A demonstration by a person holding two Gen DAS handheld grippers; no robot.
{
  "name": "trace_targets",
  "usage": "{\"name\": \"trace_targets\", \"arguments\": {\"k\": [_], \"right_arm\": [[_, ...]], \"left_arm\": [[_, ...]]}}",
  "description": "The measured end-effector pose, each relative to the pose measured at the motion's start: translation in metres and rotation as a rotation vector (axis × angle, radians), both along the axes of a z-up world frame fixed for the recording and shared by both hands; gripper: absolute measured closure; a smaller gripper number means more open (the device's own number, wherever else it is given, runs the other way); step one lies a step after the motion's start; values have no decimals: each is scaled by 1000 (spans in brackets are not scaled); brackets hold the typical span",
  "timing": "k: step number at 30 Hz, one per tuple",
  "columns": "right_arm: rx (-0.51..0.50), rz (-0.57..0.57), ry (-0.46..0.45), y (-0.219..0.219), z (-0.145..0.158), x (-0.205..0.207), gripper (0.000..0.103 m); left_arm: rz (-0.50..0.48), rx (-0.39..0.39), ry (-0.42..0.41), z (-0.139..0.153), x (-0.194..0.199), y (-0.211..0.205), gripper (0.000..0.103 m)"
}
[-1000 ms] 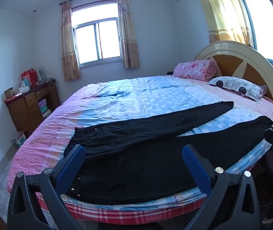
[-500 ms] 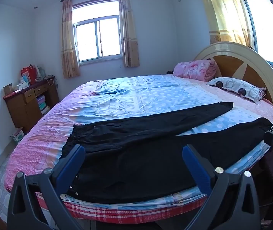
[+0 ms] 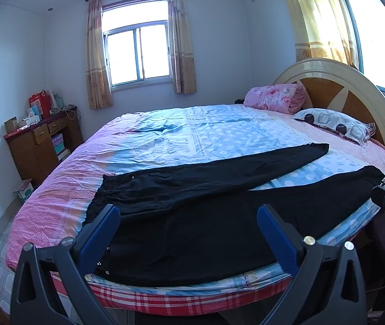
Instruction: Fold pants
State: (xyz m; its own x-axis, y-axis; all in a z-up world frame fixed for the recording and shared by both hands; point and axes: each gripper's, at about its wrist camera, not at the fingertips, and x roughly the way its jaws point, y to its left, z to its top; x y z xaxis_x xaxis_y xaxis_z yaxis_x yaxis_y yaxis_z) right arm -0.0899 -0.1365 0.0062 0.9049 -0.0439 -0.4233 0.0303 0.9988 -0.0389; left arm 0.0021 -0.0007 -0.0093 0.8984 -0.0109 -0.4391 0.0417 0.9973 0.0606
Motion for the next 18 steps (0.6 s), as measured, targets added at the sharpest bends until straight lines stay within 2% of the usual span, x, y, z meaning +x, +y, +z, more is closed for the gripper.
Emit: {"name": "trace_targets", "arguments": {"k": [18], "right_arm": [[1, -4, 2, 0, -1, 0, 1]], "left_arm": [[3, 0, 3, -1, 1, 1, 0]]}}
